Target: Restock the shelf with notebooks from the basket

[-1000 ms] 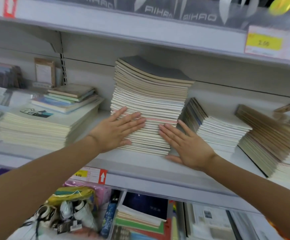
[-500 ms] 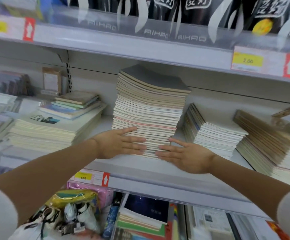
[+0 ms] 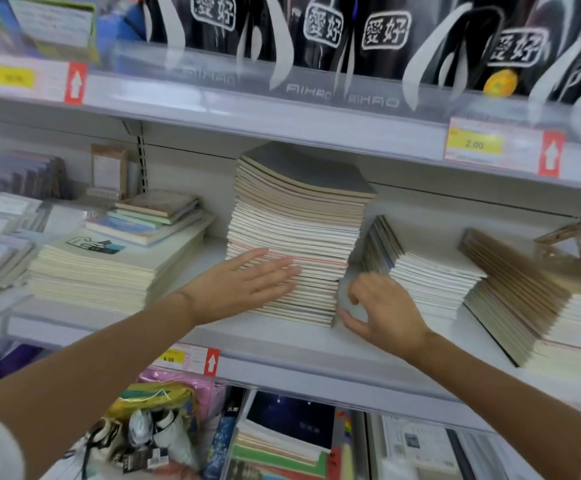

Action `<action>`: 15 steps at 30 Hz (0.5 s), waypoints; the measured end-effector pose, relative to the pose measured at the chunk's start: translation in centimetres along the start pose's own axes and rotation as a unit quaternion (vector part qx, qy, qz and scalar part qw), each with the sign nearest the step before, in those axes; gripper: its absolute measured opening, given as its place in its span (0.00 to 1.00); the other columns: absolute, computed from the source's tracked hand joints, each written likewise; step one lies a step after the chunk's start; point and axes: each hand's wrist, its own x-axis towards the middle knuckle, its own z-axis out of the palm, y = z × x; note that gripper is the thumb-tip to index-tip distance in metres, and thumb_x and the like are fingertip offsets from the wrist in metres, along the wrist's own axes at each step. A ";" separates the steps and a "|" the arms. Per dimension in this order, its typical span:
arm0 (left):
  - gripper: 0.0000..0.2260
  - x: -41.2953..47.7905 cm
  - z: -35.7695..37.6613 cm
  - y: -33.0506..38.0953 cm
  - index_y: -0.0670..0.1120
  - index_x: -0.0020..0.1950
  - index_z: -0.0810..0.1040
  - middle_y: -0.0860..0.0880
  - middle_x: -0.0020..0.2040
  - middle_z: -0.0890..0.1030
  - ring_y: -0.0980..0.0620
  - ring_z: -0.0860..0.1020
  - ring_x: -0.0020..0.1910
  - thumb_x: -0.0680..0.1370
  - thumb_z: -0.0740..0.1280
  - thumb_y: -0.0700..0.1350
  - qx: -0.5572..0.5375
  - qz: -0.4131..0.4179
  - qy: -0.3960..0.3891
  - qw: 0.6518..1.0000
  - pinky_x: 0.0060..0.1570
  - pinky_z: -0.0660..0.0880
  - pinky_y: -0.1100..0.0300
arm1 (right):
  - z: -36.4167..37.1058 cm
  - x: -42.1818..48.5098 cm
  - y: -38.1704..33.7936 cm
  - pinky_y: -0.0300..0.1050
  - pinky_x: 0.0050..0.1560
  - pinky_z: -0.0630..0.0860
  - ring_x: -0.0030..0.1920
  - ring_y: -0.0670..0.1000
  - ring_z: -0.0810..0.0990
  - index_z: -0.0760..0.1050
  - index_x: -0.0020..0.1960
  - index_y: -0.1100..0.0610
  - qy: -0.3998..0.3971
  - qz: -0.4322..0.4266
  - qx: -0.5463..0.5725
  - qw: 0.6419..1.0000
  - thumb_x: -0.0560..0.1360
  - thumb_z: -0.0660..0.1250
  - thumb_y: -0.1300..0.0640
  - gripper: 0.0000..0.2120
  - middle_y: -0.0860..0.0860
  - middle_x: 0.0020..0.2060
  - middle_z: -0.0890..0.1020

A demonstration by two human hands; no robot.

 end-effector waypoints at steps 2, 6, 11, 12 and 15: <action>0.45 0.8 -0.2 0.0 0.45 0.80 0.45 0.43 0.80 0.43 0.43 0.43 0.78 0.74 0.65 0.63 -0.013 -0.067 0.006 0.998 0.74 0.42 0.40 | 1.0 0.0 -1.3 0.42 0.42 0.71 0.46 0.46 0.76 0.69 0.57 0.49 -0.074 0.232 0.124 0.962 0.68 0.69 0.35 0.26 0.41 0.47 0.72; 0.56 2.2 0.5 0.8 0.47 0.79 0.40 0.43 0.78 0.38 0.42 0.40 0.78 0.66 0.65 0.73 -0.021 -0.134 -0.035 0.990 0.72 0.40 0.35 | 3.6 1.0 -3.0 0.41 0.52 0.76 0.54 0.46 0.79 0.58 0.73 0.45 -0.143 0.310 0.296 0.892 0.65 0.76 0.39 0.43 0.42 0.57 0.79; 0.58 2.3 2.0 0.8 0.47 0.80 0.43 0.43 0.80 0.42 0.43 0.43 0.78 0.62 0.70 0.71 -0.020 -0.136 -0.014 0.990 0.72 0.39 0.35 | 5.4 1.3 -2.1 0.45 0.56 0.79 0.50 0.42 0.82 0.71 0.68 0.47 -0.096 0.379 0.355 0.849 0.60 0.81 0.45 0.38 0.41 0.51 0.83; 0.58 2.3 2.4 0.9 0.47 0.80 0.44 0.43 0.80 0.42 0.43 0.43 0.78 0.62 0.70 0.71 -0.015 -0.136 -0.011 0.990 0.72 0.39 0.35 | 5.5 1.3 -1.9 0.45 0.56 0.79 0.50 0.41 0.82 0.73 0.67 0.47 -0.094 0.383 0.363 0.844 0.59 0.82 0.45 0.38 0.40 0.51 0.83; 0.59 2.4 2.4 0.9 0.47 0.79 0.42 0.43 0.79 0.40 0.43 0.41 0.78 0.61 0.69 0.72 -0.008 -0.142 -0.010 0.990 0.72 0.38 0.34 | 5.6 1.7 -1.8 0.48 0.57 0.79 0.53 0.45 0.81 0.74 0.66 0.49 -0.092 0.390 0.374 0.836 0.59 0.83 0.48 0.38 0.43 0.53 0.83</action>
